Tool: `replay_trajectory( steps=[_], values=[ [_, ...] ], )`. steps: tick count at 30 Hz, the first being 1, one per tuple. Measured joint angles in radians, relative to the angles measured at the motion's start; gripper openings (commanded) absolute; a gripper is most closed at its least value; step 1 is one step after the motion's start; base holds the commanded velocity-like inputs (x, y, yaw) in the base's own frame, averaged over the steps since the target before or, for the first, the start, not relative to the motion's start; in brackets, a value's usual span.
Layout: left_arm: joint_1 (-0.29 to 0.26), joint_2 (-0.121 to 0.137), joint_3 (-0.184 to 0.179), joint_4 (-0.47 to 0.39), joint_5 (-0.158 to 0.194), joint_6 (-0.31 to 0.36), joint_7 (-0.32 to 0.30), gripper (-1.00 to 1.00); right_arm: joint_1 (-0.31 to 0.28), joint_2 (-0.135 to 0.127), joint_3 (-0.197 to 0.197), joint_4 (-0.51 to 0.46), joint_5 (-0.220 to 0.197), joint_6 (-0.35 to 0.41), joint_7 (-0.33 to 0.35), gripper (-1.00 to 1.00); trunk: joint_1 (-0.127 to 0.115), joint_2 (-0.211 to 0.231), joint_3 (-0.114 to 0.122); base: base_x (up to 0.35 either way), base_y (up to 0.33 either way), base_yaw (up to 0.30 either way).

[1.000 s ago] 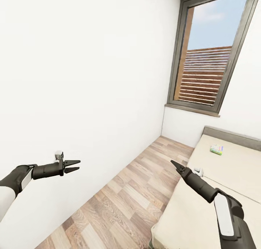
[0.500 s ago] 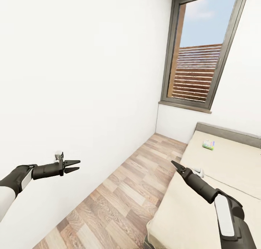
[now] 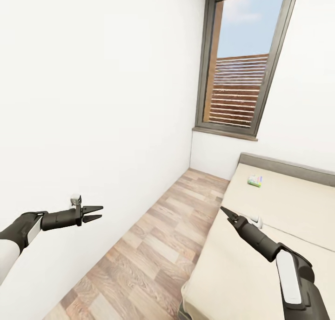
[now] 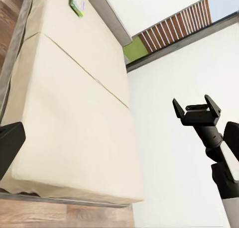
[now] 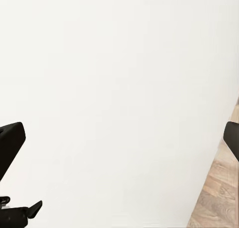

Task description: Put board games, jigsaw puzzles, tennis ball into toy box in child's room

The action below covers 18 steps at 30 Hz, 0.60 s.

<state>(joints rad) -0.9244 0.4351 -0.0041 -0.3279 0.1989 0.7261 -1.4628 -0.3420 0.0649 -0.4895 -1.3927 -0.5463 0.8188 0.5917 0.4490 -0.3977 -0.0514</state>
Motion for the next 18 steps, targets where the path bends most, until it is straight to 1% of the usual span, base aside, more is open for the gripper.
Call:
replay_trajectory(
  steps=[10, 18],
  values=[
    [0.0, 0.0, 0.0, 0.0, 0.0, -0.014, -0.001, 1.0, 0.0, 0.0, 0.0, 0.0, 0.0, 0.0, 0.0, 1.0, 0.0, 0.0, -0.001, 0.197, 0.026, -0.273],
    [0.0, 0.0, 0.0, 0.0, 0.0, -0.015, -0.001, 1.0, 0.0, 0.0, 0.0, 0.0, 0.0, 0.0, 0.001, 1.0, 0.0, 0.0, -0.001, 0.059, 0.003, -0.279]
  ],
)
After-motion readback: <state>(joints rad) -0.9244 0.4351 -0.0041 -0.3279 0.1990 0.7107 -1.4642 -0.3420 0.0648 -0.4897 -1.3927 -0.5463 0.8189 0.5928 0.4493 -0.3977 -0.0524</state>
